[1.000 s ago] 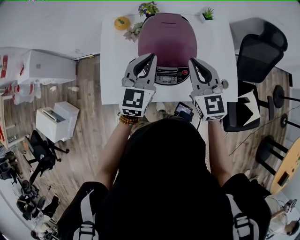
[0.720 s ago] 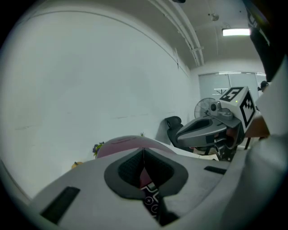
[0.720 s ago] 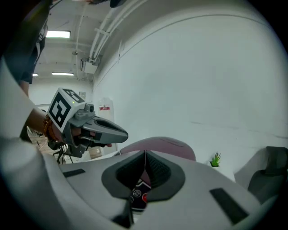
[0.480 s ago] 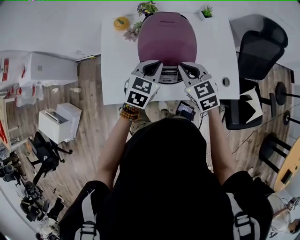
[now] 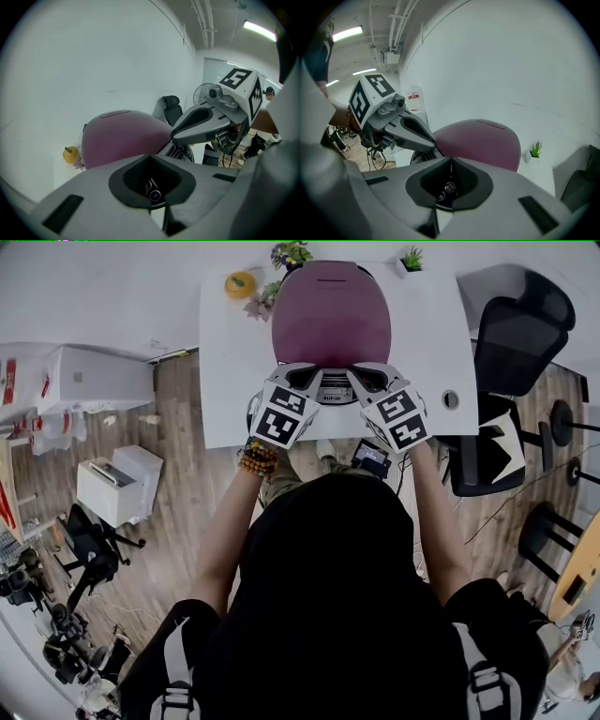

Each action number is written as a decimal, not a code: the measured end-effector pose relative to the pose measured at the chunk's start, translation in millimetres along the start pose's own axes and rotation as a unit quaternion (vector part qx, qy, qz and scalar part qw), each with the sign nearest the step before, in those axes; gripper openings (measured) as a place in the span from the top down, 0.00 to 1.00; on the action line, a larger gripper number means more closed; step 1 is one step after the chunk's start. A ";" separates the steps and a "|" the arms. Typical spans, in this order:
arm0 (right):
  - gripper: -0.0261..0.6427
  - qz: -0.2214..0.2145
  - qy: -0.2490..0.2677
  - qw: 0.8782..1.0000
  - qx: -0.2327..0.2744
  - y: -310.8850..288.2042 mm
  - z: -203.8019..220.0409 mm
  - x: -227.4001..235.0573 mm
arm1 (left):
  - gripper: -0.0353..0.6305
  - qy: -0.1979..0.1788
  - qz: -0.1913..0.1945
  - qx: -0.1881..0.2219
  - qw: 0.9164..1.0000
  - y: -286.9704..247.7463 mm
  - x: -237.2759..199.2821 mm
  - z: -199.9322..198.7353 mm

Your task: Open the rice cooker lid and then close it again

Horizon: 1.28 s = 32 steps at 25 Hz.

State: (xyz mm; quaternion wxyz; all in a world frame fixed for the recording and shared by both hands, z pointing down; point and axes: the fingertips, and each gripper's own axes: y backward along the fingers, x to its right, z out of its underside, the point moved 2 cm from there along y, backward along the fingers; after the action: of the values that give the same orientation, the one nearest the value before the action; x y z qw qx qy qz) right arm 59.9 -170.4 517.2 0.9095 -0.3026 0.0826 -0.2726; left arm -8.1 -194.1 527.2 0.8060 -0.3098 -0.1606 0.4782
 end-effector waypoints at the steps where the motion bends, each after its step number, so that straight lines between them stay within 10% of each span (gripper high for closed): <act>1: 0.92 0.001 0.003 1.000 -0.007 -2.5 2.4 -0.6 | 0.91 0.000 0.000 -0.002 1.000 -0.5 0.1 0.0; 32: 0.92 0.029 -0.041 0.999 -0.004 -9.1 10.6 -1.8 | 0.91 0.074 0.031 0.052 0.995 2.3 -4.7 4.0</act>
State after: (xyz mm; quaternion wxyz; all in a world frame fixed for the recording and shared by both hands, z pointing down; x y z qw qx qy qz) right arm 57.6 -170.1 531.1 0.9186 -0.3143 0.0556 -0.2330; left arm -14.2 -196.0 528.9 0.8152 -0.3070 -0.0653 0.4867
